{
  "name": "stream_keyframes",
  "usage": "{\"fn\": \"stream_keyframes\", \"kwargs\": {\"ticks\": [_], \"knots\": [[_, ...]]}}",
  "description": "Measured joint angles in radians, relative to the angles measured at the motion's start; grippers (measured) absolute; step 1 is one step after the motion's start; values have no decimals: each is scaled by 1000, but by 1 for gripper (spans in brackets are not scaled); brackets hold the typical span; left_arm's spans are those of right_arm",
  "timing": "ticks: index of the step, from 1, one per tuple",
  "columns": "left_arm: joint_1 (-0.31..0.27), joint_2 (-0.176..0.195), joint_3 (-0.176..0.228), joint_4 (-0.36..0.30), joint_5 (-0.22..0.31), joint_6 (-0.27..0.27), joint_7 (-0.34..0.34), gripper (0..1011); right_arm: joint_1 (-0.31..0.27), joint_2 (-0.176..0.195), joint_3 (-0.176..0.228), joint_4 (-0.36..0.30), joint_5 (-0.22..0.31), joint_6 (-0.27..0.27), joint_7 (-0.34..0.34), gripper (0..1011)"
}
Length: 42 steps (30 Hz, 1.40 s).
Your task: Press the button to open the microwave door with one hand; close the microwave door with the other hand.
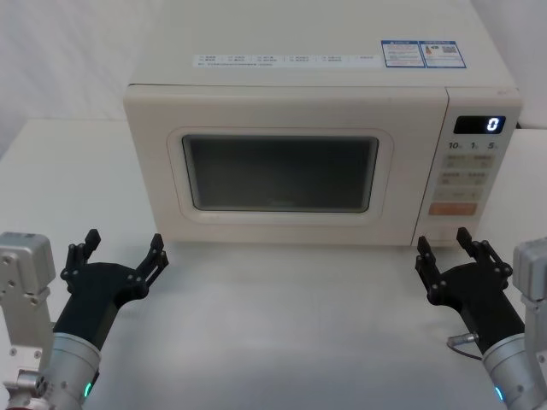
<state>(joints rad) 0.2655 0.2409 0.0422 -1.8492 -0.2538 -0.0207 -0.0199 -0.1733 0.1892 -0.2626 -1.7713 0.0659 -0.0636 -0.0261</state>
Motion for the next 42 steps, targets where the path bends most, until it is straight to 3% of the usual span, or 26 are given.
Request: {"fn": "stream_keyframes", "kwargs": {"ticks": [17,20,42], "knots": [[0,0,0,0,0,0,0,1001,0,0,0,0,0,0,0,59],[0,0,0,0,0,0,0,1001,0,0,0,0,0,0,0,0],[0,0,0,0,0,0,0,1001,0,0,0,0,0,0,0,0]]}}
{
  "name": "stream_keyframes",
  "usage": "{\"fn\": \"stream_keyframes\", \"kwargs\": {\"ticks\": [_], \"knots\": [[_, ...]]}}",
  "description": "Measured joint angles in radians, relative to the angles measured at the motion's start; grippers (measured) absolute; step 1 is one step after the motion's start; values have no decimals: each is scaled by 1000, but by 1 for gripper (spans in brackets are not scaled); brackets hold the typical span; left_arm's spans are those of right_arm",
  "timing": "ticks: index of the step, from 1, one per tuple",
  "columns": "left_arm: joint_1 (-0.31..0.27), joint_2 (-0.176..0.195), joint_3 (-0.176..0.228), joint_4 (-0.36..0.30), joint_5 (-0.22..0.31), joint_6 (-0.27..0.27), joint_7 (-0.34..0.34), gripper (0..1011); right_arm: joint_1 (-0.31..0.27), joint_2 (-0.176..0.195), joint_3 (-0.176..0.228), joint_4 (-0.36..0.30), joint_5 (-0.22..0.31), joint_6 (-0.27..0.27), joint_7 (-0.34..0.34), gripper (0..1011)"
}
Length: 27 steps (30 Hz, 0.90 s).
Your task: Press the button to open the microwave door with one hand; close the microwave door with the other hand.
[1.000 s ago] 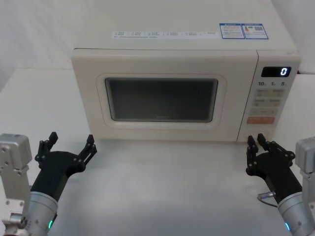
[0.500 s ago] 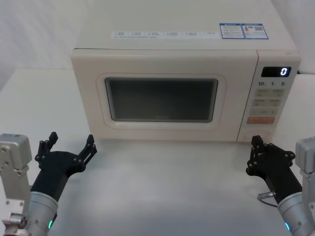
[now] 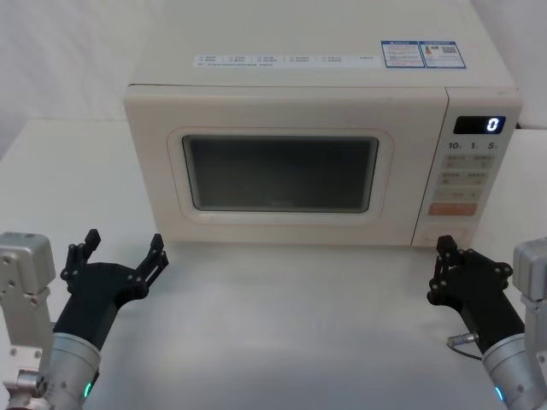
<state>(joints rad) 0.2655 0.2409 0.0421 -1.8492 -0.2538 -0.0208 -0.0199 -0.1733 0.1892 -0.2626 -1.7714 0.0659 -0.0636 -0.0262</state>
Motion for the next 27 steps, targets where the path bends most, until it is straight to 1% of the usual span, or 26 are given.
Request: {"fn": "stream_keyframes", "kwargs": {"ticks": [9,16,19,23,26,27], "knots": [[0,0,0,0,0,0,0,1001,0,0,0,0,0,0,0,0],[0,0,0,0,0,0,0,1001,-5,-17,16,-14,1,18,19,0],[0,0,0,0,0,0,0,1001,-10,-26,27,-23,1,33,23,0],[0,0,0,0,0,0,0,1001,-13,-39,45,-31,6,70,35,0],[0,0,0,0,0,0,0,1001,-9,-43,53,-32,8,98,43,0],[0,0,0,0,0,0,0,1001,-4,-46,57,-32,9,120,49,0]]}}
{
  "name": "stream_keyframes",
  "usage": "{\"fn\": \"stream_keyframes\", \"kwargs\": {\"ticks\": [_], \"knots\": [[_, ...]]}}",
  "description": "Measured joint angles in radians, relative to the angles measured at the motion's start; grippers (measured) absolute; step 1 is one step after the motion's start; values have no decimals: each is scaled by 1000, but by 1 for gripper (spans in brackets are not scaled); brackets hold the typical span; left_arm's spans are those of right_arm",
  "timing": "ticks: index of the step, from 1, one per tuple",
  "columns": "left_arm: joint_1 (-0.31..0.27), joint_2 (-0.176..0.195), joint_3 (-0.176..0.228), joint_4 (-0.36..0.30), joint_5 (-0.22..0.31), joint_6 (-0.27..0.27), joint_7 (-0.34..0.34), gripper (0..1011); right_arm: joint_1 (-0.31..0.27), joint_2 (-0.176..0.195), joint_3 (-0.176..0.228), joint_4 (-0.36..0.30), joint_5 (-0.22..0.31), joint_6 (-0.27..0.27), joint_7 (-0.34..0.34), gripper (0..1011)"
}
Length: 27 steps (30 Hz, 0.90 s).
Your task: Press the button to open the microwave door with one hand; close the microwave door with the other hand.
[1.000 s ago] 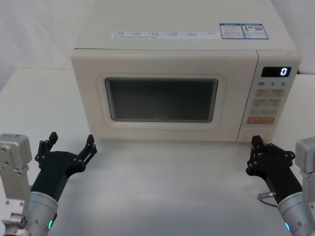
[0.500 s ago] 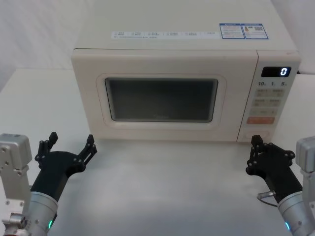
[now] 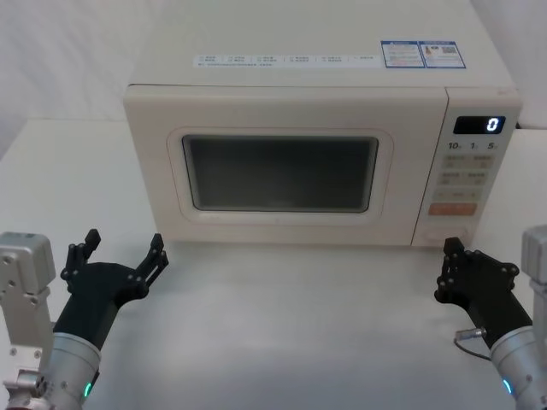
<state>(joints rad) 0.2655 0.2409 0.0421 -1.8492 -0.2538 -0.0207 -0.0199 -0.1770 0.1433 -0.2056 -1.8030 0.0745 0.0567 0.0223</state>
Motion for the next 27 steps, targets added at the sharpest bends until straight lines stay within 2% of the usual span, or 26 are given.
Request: {"fn": "stream_keyframes", "kwargs": {"ticks": [5,10,17,27], "knots": [[0,0,0,0,0,0,0,1001,26,-7,8,4,-5,68,20,0],[0,0,0,0,0,0,0,1001,54,-17,18,28,-13,105,41,0],[0,0,0,0,0,0,0,1001,81,-37,46,79,2,125,64,0],[0,0,0,0,0,0,0,1001,119,-49,69,150,28,128,87,0]]}}
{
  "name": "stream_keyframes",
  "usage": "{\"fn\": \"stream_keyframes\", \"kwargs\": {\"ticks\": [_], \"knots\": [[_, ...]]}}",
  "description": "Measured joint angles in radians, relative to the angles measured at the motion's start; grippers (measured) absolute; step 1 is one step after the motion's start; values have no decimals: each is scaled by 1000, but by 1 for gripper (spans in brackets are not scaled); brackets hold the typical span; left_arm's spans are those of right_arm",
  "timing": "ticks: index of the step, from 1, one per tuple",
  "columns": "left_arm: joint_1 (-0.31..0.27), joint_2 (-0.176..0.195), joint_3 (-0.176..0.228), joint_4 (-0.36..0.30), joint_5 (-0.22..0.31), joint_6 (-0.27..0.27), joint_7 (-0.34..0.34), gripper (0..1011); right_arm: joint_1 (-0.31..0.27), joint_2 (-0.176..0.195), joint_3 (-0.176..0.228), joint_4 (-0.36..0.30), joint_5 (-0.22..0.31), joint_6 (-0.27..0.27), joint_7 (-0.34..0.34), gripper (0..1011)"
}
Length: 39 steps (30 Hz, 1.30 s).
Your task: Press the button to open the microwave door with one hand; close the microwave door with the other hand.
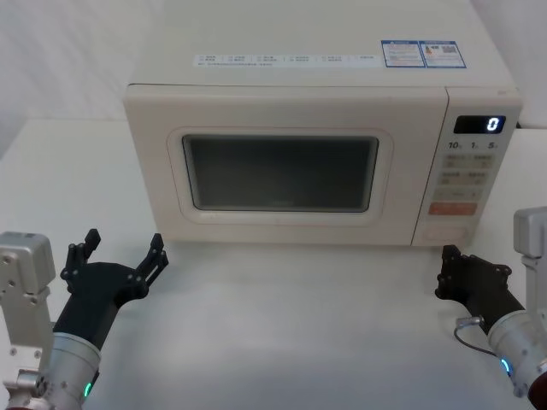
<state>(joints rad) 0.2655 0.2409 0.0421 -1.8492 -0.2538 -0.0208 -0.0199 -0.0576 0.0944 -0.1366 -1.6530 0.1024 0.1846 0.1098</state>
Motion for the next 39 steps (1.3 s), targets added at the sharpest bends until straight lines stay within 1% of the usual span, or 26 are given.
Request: {"fn": "stream_keyframes", "kwargs": {"ticks": [21,39], "knots": [[0,0,0,0,0,0,0,1001,64,-13,-7,72,-10,1,-1,0],[0,0,0,0,0,0,0,1001,92,-35,0,122,-11,-28,-14,0]]}}
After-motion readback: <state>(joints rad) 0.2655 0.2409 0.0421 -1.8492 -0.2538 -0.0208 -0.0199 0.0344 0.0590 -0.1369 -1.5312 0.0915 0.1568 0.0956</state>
